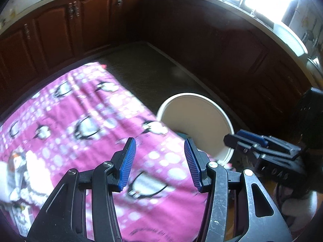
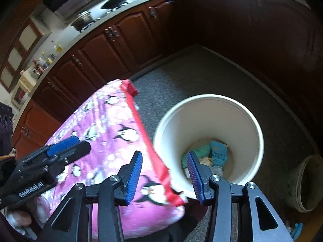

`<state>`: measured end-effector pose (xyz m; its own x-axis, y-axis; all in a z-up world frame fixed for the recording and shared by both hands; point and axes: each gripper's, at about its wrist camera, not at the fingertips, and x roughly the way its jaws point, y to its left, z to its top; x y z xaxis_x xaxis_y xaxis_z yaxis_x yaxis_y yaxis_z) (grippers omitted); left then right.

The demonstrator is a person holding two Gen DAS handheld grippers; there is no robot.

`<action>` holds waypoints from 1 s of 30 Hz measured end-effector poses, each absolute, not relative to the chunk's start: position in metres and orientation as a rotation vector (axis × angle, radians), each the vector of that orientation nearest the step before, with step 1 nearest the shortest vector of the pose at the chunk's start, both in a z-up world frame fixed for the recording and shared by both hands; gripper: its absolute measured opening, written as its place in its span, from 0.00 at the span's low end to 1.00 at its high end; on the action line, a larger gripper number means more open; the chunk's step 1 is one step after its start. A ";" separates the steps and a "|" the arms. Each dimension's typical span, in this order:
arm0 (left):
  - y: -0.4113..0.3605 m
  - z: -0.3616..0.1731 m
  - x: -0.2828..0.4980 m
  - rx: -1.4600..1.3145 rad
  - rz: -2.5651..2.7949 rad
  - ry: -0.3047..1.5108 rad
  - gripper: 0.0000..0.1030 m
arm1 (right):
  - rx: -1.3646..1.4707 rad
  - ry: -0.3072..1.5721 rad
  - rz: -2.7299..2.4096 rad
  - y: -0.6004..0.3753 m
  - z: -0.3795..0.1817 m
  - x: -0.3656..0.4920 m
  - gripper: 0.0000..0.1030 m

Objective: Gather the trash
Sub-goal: 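Move both open tools back over the trash pile on the blanket, then close the left tool on the white plastic bag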

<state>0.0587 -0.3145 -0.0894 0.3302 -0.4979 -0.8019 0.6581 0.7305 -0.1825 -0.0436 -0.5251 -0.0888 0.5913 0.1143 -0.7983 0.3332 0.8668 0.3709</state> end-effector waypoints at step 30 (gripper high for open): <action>-0.161 -0.165 0.128 0.028 -0.301 1.129 0.48 | 0.431 1.040 0.151 -0.400 -0.098 0.017 0.43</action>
